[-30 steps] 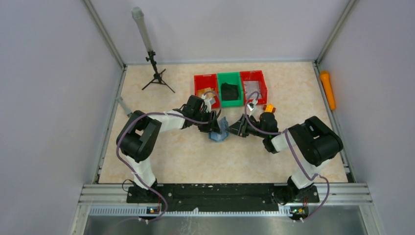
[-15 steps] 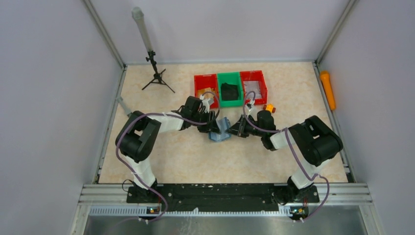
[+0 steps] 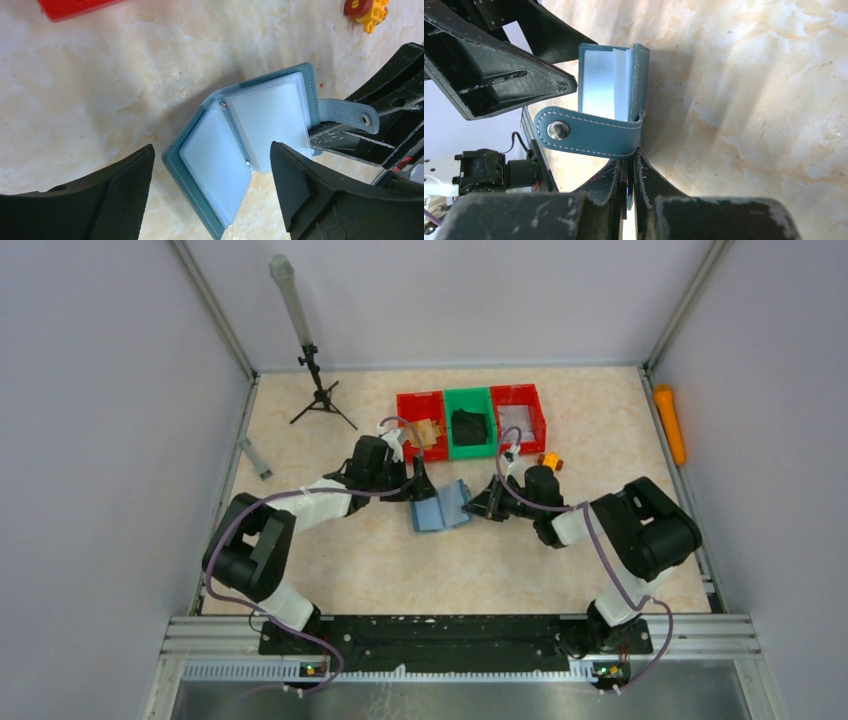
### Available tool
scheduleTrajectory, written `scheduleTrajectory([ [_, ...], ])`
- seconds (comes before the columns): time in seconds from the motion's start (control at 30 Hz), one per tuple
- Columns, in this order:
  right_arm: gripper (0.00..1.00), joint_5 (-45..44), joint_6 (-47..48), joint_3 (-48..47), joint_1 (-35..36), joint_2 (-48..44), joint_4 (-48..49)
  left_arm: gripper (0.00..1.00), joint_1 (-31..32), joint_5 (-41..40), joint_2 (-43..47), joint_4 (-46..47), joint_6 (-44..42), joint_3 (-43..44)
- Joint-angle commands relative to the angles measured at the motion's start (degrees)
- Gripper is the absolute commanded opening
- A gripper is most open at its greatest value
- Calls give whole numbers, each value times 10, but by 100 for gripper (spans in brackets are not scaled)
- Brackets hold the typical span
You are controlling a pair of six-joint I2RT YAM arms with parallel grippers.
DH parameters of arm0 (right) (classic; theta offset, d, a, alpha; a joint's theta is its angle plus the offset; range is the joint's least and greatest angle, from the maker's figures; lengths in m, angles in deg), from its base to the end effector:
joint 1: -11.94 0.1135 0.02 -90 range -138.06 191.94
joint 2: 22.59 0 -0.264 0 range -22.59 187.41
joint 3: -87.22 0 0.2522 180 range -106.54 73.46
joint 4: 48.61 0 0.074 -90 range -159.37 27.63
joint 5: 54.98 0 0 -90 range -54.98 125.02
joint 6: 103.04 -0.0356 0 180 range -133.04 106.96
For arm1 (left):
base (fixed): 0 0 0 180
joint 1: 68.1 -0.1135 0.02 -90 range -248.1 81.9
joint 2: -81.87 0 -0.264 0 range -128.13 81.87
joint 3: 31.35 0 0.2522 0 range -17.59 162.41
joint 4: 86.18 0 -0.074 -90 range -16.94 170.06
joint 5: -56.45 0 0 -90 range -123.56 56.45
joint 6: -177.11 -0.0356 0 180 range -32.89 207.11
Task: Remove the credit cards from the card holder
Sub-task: Remove the credit card from the card holder.
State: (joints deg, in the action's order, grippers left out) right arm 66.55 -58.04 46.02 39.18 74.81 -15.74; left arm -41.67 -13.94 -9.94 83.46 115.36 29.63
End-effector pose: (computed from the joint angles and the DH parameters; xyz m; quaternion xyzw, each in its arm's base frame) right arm 0.2494 0.1493 0.1244 -0.0234 0.8175 0.4951 0.2934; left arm 0.2865 -0.1557 0.1773 0.0561 0.8984 -0.3247 0.2904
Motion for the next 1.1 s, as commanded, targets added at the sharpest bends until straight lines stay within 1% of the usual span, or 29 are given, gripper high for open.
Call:
scheduleTrajectory([
  [0.0, 0, 5, 10, -7, 6, -27, 31, 94, 2, 16, 32, 56, -5, -28],
  [0.03, 0, 8, 10, -6, 6, -27, 35, 98, 3, 50, 31, 85, -4, -36],
  [0.07, 0, 11, 10, -6, 7, -26, 39, 99, 7, 76, 27, 103, -3, -39],
  [0.13, 0, 15, 9, -6, 9, -26, 45, 99, 13, 94, 8, 97, -5, -23],
  [0.3, 0, 15, 16, -14, 18, -24, 35, 99, 32, 97, -32, 68, -13, 8],
  [0.4, 1, 13, 21, -18, 26, -24, 30, 99, 45, 85, -36, 57, -21, 17],
  [0.53, 1, 18, 23, -18, 31, -24, 37, 99, 47, 82, -37, 54, -21, 20],
  [0.73, 1, 34, 26, -23, 41, -22, 50, 98, 48, 92, -41, 62, -17, 18],
  [0.93, 1, 32, 22, -17, 42, -25, 64, 79, 45, 85, -51, 49, -16, 26],
  [1.07, 0, 16, 29, -17, 42, -32, 43, 59, 36, 75, -53, 40, -8, 26],
])
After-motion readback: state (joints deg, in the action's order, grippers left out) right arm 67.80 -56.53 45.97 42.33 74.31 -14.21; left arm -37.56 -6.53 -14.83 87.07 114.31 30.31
